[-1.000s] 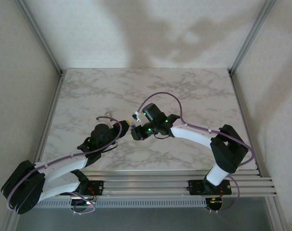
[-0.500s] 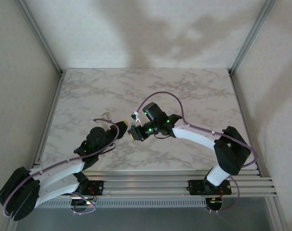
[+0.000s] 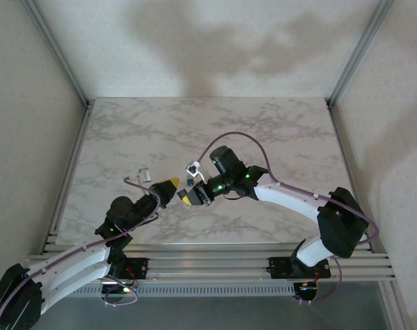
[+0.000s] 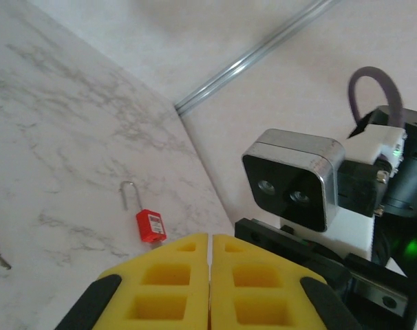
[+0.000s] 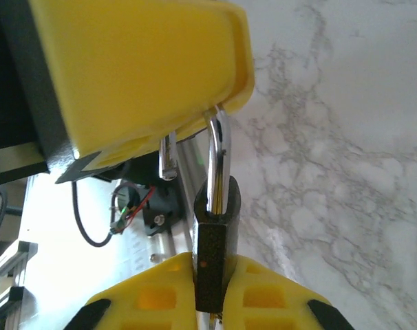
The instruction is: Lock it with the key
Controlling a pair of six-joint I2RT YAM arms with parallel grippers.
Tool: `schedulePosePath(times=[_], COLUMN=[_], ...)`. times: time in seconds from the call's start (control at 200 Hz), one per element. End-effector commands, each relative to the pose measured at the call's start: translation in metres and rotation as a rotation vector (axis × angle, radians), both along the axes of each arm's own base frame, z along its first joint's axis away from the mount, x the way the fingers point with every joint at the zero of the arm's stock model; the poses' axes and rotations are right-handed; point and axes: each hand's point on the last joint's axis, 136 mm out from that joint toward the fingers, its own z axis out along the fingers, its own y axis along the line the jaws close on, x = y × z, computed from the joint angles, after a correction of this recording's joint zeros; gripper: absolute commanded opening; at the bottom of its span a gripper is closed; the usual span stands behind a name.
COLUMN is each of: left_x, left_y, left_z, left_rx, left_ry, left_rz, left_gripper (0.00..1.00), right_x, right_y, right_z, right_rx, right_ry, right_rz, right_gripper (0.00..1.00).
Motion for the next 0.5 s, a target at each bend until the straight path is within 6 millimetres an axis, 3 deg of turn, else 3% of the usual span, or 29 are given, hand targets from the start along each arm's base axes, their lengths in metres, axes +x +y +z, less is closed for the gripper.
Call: schedulePosePath(times=[0.0, 0.496], left_x=[-0.003, -0.009], left_y=[0.006, 0.009], left_z=[-0.001, -0.005], left_rx=[0.025, -0.008], left_ry=[-0.051, -0.076], left_rz=[0.015, 0.005], left_gripper=[0.0, 0.0], right_x=[-0.027, -0.055], right_y=[-0.002, -0.009], right_z=[0.029, 0.054], right_rx=[0.12, 0.252], right_ry=[0.003, 0.057], right_rz=[0.138, 0.284], right_gripper=[0.0, 0.0])
